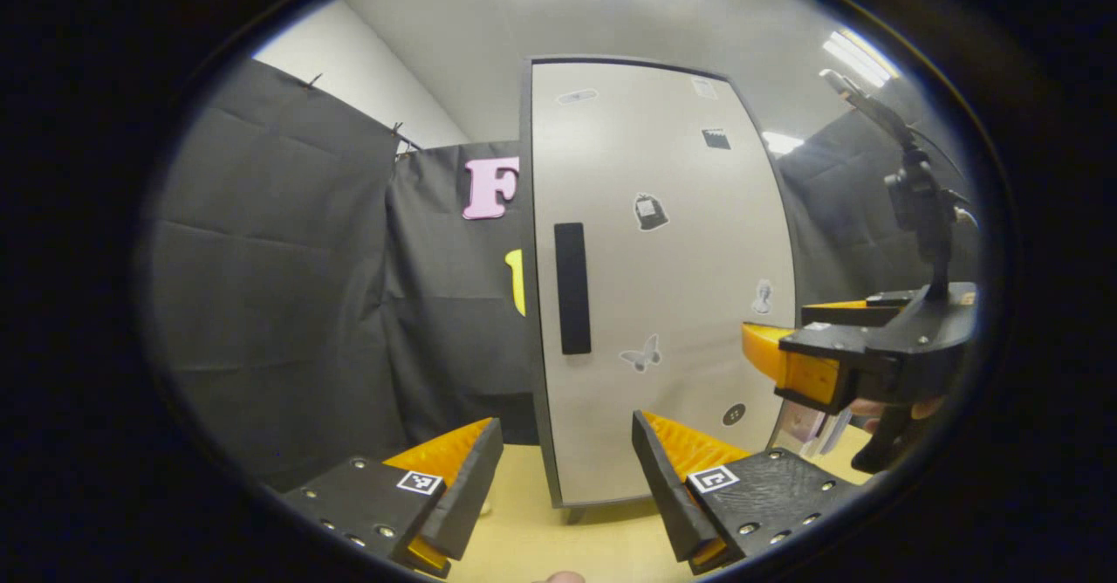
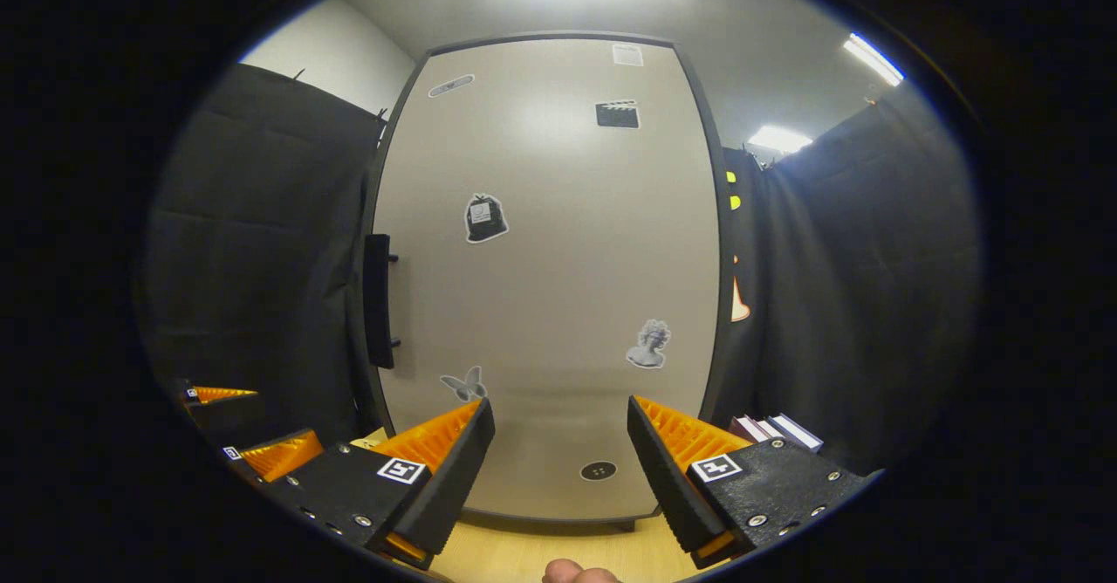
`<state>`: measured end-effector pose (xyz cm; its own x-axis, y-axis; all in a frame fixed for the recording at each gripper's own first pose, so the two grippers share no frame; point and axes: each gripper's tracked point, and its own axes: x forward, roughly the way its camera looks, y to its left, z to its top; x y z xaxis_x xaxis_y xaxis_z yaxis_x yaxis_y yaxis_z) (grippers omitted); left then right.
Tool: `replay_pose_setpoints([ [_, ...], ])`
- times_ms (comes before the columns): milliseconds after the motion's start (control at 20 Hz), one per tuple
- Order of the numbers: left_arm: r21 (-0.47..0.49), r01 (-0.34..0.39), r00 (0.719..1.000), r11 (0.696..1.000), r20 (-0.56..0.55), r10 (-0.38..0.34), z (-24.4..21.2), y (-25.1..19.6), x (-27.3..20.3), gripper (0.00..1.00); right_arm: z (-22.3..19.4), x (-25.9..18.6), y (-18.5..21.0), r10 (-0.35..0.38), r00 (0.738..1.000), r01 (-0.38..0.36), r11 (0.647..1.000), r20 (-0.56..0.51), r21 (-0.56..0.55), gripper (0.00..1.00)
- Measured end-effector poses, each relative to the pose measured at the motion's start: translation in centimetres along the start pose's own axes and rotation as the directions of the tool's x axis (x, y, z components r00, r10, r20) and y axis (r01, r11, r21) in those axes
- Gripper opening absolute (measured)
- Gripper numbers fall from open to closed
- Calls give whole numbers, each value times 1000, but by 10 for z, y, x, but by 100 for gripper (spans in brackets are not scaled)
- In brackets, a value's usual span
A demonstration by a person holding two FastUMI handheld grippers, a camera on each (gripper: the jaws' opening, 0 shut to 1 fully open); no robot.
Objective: Open the cabinet door with the right hand, grasp the bottle in the cabinet with the left hand and place it on the coaster, then close the cabinet door with the right hand.
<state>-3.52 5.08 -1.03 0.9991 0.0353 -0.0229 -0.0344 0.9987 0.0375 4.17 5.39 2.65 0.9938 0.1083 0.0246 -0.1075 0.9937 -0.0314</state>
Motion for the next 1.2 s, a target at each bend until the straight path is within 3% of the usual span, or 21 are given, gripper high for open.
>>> replay_pose_setpoints([
  [500, 13, -133, 989, 991, -61, 134, -33, 69, -57, 86, 36, 51, 101, 154, 987, -154, 988, 53, 6, 94],
  [550, 16, -144, 987, 989, -69, 145, -35, 75, -63, 92, 37, 57, 113, 169, 984, -169, 985, 53, 11, 94],
  [950, 3, -226, 969, 974, -103, 225, -53, 116, -102, 92, 26, 98, 162, 176, 984, -177, 984, -5, -25, 94],
  [1050, -2, -235, 967, 972, -106, 233, -55, 121, -105, 86, 24, 103, 164, 173, 985, -173, 985, -14, -28, 87],
  [1150, -10, -239, 966, 971, -107, 236, -57, 127, -105, 86, 21, 106, 171, 201, 979, -201, 978, -20, -51, 58],
  [1200, -14, -239, 965, 971, -111, 236, -58, 128, -104, 86, 22, 105, 171, 204, 979, -205, 977, -20, -64, 36],
])
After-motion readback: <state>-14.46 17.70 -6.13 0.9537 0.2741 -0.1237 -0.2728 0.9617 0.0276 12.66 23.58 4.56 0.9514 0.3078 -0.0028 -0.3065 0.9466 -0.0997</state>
